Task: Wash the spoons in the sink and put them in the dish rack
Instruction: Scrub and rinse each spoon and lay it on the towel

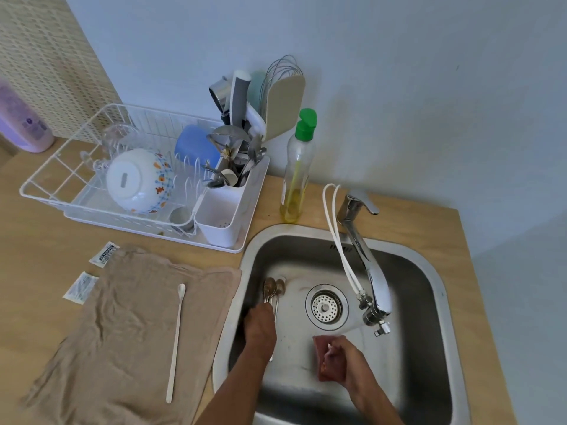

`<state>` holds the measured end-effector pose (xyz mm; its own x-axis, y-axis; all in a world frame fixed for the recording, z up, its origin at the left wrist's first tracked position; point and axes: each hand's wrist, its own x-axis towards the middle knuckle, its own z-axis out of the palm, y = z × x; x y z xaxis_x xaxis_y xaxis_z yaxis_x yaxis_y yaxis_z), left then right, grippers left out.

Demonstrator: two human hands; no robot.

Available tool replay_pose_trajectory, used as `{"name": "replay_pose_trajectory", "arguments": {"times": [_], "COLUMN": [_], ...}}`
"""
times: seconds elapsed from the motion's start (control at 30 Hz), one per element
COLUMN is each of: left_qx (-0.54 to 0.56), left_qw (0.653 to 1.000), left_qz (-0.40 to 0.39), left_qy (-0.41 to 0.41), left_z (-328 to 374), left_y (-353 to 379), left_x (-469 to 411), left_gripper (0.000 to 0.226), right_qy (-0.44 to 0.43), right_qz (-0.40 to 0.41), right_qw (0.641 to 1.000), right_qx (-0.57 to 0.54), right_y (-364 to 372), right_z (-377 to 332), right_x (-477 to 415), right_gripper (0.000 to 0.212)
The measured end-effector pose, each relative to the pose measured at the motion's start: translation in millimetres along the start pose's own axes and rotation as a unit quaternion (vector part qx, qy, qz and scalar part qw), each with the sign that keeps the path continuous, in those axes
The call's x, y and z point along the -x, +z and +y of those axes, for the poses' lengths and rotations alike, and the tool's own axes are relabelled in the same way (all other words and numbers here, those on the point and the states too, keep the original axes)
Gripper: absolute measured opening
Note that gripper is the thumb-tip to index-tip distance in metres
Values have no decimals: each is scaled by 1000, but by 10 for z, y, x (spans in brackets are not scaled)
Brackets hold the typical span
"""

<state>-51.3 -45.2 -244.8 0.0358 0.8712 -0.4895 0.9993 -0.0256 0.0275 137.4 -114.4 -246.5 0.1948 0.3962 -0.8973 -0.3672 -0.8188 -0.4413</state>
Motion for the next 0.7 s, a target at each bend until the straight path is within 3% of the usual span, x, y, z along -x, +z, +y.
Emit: {"name": "replay_pose_trajectory", "arguments": {"times": [0.3,0.47,0.57,0.7], "left_qx": [7,103,311,501], "left_qw": [999,994,948,864], "left_qz": [7,41,61,-33], "left_qy": [-39,-19,18,37], "left_z": [39,7,-67,-151], "left_y": [-24,-107,-87,-107], "left_x": [26,193,348,620], "left_gripper": [32,35,20,13], "right_qy": [26,-18,-41,-73], "right_qz": [-3,-20,-49,-66], "right_qw": [999,999,994,986], "right_qx": [34,-23,-86,-131], "right_y": [53,120,211,325], "right_z": [-14,-13,-20,-61], "right_x": [-13,129,248,368], "right_gripper": [8,10,12,17]}}
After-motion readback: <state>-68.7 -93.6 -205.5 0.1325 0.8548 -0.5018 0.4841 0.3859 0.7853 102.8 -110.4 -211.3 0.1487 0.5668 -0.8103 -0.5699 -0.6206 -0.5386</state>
